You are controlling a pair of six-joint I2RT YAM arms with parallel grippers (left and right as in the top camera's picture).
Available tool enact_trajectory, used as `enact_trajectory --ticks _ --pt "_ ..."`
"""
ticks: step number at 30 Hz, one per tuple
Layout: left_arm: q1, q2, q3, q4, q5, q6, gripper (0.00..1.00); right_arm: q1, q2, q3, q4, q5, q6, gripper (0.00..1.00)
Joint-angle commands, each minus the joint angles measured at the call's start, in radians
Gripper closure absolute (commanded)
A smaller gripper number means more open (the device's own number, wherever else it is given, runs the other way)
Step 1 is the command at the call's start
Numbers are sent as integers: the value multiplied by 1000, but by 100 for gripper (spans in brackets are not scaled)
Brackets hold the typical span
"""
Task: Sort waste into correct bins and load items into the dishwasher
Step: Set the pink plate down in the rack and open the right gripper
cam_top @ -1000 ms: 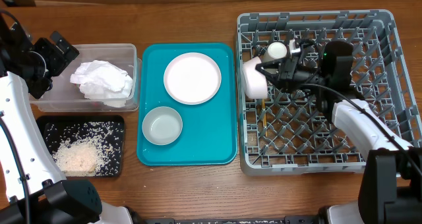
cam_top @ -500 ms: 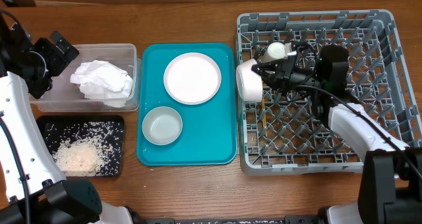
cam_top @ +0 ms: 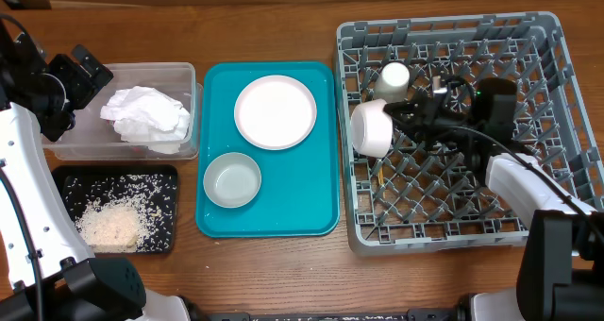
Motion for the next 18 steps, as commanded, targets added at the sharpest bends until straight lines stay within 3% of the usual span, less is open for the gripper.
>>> enact_trajectory --ticks 1,12,18 --pt "-3 -5 22 1 8 -11 0 -27 2 -7 7 30 -97 85" --pt "-2 -5 22 1 8 -11 0 -46 -1 24 62 159 -97 80" --pt "-2 -5 22 1 8 -11 0 -39 -44 132 -63 156 -143 79"
